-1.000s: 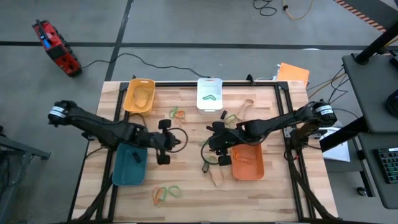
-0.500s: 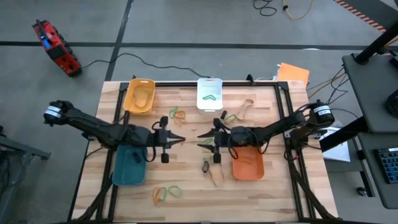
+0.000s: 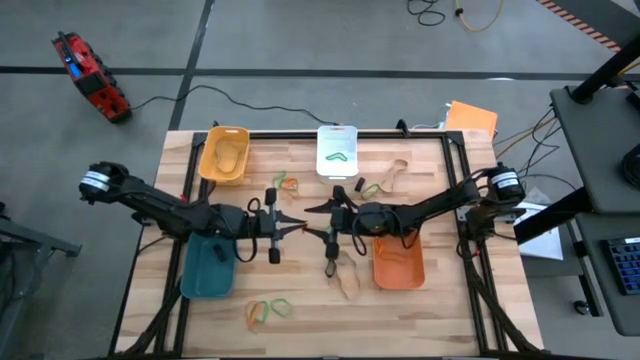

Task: Sort rubber bands into baskets
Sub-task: Put the orange rubber band into the orange bin

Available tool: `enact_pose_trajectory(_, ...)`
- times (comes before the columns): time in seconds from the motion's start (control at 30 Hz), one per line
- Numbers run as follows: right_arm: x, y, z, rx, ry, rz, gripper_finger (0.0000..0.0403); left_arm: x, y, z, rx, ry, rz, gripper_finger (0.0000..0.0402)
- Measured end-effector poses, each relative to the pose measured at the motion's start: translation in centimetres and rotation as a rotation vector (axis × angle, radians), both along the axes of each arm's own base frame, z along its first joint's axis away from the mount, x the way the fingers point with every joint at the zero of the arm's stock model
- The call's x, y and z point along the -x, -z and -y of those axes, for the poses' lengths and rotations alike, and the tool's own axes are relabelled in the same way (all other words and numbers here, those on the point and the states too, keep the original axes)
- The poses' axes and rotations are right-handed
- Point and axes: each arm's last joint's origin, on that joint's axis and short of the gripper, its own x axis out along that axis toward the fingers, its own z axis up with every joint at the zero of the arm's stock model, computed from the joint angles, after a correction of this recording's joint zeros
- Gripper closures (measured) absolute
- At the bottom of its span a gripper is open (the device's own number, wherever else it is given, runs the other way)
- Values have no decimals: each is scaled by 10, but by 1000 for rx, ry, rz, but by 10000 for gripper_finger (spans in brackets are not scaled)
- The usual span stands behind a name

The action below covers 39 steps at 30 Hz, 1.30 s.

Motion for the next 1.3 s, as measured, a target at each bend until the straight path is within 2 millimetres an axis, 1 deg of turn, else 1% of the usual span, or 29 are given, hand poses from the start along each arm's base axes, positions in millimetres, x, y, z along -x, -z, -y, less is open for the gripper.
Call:
enact_pose_trajectory(0.17,-8,4,-1,-10,2,-44,181,-5,4,1,-4,0,-15,401)
enact_pose_trajectory(0.3,-11,6,-1,-7,4,-63,212,-8,5,2,-10,0,-22,401)
enact_pose_trajectory(0.4,-11,6,-1,-9,26,-70,256,-11,2,2,5,-26,-12,402)
enact_pose_trajectory(0.5,-11,8,0,-9,50,-88,317,-10,2,1,3,-68,-14,398)
enact_pose_trajectory(0.57,-10,10,0,0,63,-107,362,-9,2,0,2,-76,-21,388)
enact_pose_trajectory(0.6,-10,11,0,6,63,-118,378,-9,2,0,4,-76,-21,381)
enact_pose_trajectory(0.63,-9,11,0,7,64,-133,384,-8,2,0,3,-76,-29,372)
enact_pose_trajectory(0.77,-10,7,0,-4,70,-210,393,-8,5,0,-4,-75,-58,328)
enact_pose_trajectory(0.9,-9,-5,0,-12,79,-312,394,-7,9,0,-19,-73,-107,282)
enact_pose_trajectory(1.0,-7,-13,1,-19,93,-450,394,-5,11,-1,-38,-72,-140,257)
enact_pose_trajectory(1.17,1,-22,0,-22,108,-694,394,-2,13,-2,-58,-75,-183,239)
enact_pose_trajectory(1.3,18,-22,-1,-72,95,-929,394,-1,14,-2,-67,-94,-199,238)
